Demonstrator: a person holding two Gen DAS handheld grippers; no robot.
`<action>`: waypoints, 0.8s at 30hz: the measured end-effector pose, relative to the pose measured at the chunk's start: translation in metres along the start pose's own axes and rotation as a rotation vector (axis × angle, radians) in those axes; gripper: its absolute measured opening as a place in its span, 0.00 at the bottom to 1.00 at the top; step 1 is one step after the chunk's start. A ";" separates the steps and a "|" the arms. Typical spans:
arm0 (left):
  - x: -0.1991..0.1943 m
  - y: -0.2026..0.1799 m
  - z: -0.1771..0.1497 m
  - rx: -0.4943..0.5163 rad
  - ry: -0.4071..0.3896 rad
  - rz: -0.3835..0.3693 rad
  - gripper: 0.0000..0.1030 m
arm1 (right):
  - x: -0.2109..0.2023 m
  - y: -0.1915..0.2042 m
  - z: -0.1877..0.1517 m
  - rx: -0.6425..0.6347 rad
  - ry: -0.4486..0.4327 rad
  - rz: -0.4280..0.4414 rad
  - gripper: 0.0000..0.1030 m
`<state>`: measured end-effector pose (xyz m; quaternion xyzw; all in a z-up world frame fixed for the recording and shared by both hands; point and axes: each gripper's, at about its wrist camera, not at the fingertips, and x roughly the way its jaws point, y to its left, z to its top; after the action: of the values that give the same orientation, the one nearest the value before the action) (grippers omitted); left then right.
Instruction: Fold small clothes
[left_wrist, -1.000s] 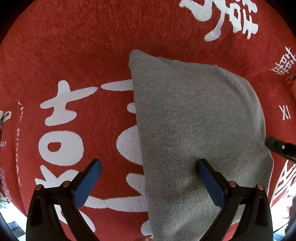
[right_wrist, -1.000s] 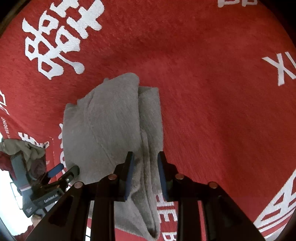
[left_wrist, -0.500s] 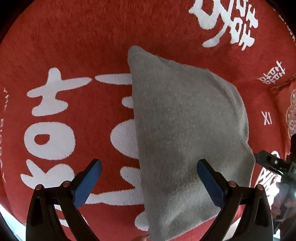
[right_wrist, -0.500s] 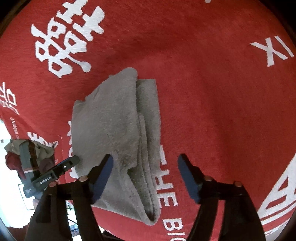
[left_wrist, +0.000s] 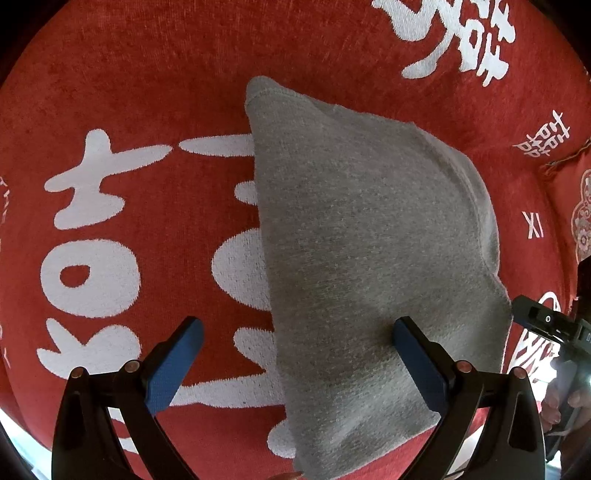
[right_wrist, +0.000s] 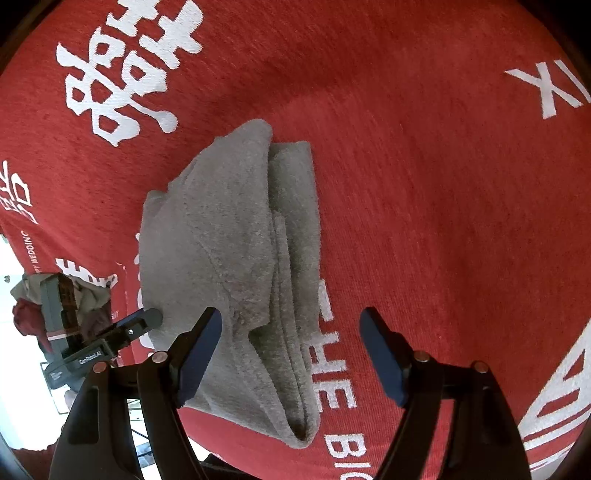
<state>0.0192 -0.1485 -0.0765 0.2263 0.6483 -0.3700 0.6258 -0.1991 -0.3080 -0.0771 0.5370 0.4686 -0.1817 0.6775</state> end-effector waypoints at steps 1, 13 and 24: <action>0.000 0.000 0.001 0.000 0.001 0.001 1.00 | 0.000 0.000 0.000 0.000 0.001 -0.001 0.78; 0.008 0.011 0.004 0.006 0.023 -0.060 1.00 | 0.006 -0.004 0.006 -0.018 0.012 0.027 0.78; 0.023 0.016 0.008 0.079 0.064 -0.308 1.00 | 0.042 -0.020 0.053 -0.056 0.080 0.207 0.79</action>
<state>0.0338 -0.1483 -0.1022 0.1603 0.6799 -0.4794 0.5313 -0.1703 -0.3522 -0.1241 0.5701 0.4422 -0.0761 0.6882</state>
